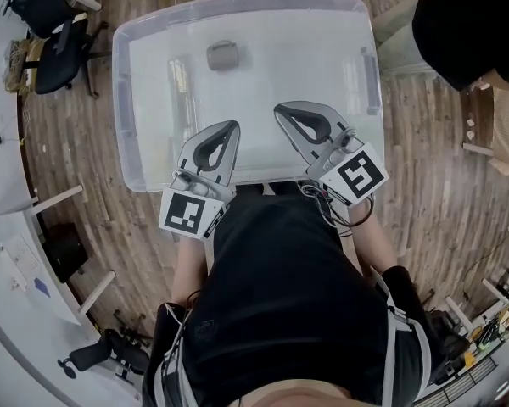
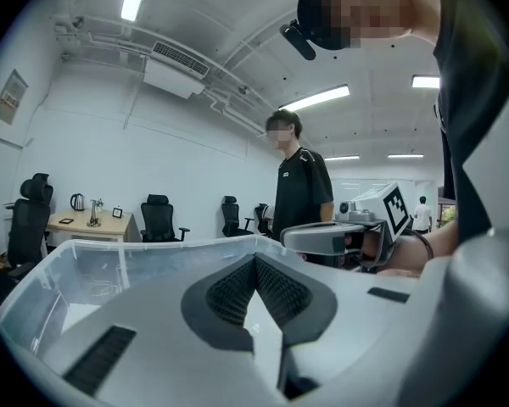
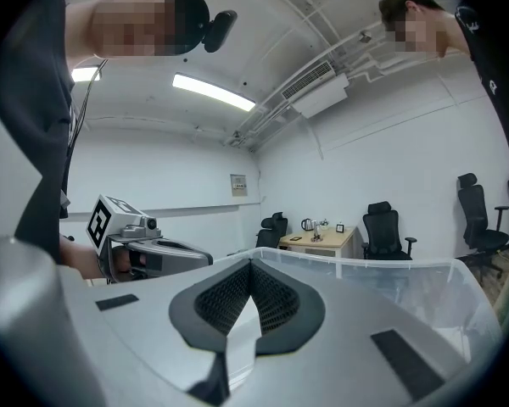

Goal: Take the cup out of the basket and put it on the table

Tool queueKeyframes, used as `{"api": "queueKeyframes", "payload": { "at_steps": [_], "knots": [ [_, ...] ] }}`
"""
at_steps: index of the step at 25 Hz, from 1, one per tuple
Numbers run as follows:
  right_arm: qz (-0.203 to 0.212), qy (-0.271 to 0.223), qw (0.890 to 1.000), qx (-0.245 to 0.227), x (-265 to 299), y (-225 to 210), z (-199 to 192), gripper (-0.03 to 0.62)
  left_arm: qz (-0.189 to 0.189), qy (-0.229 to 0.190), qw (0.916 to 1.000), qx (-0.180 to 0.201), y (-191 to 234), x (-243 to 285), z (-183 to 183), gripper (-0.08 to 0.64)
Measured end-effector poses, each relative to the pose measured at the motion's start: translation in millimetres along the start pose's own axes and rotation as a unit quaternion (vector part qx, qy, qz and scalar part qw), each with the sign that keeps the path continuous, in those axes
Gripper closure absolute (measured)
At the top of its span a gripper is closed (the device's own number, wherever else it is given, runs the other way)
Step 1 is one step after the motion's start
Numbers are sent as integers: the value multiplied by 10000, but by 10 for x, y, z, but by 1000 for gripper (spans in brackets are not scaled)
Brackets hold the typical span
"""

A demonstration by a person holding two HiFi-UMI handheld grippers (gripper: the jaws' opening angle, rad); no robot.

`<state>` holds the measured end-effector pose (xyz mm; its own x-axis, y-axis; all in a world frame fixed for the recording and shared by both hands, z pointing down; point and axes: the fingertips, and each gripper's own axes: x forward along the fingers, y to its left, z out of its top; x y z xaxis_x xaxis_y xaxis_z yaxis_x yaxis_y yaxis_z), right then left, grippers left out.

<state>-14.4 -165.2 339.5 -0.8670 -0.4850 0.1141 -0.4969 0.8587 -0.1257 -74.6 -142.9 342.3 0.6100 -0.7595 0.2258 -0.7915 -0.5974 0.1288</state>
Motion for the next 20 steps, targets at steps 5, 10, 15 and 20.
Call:
{"api": "queueKeyframes", "payload": {
  "at_steps": [5, 10, 15, 20],
  "knots": [
    [43, 84, 9999, 51, 269, -71, -23, 575, -103, 55, 9999, -46, 177, 85, -32, 543],
    [122, 256, 9996, 63, 501, -176, -107, 574, -186, 117, 9997, -57, 324, 205, -67, 541],
    [144, 523, 9985, 69, 772, -312, -249, 574, -203, 183, 9996, -105, 523, 303, -125, 543],
    [275, 784, 9964, 153, 1020, -418, -502, 574, -204, 360, 9990, -158, 710, 399, -270, 541]
  ]
}}
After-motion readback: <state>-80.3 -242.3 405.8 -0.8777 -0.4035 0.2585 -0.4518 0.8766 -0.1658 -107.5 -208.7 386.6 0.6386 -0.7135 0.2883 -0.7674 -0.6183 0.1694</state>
